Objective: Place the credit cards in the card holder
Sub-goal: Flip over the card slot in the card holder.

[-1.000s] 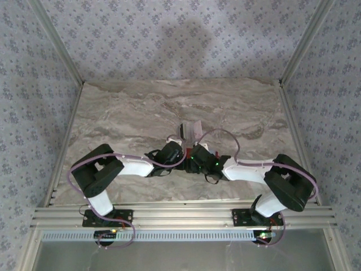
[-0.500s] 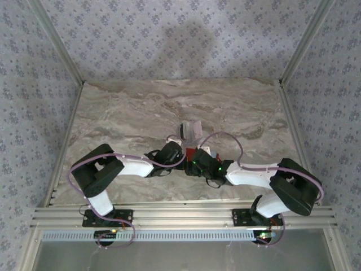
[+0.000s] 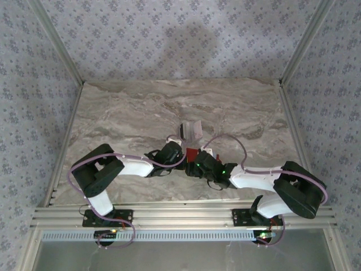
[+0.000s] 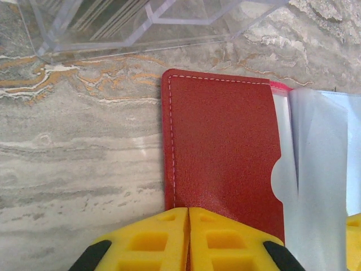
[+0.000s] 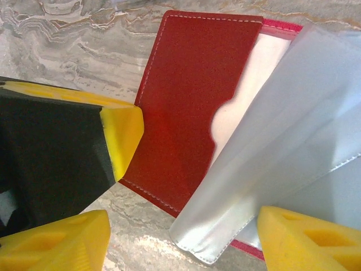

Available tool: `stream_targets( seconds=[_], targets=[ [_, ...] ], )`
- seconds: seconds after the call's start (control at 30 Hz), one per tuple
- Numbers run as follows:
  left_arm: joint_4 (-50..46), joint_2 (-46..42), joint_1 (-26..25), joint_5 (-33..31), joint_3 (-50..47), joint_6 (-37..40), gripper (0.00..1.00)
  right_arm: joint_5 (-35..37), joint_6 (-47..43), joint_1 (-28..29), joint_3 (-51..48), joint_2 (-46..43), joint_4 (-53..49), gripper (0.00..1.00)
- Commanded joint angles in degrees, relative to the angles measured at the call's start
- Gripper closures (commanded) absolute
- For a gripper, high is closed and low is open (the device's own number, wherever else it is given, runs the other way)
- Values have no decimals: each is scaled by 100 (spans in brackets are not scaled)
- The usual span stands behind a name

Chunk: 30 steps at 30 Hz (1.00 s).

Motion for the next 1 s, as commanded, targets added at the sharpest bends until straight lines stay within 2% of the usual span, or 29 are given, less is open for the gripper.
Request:
stream_targets(
  seconds=[0.0,0.2,0.57,0.77,0.97],
  targets=[
    [-781,399,65,-22,-248,-24,90,-329,210,14,-295,-177,-158,28],
    [-763,431,65,7,-230,-30,90,-369,442,-67,-625,-283,126,27],
    [-677,442,65,33,-275,-46,90,-915,481,-736,-445,-416,163,28],
    [-702,482,30,31,-213,-22,90,-971,410,-962,-322,-538,221,27],
    [-627,504,18,32,-274,-40,90,-1222,181,-1137,79,-286,77,27]
  ],
)
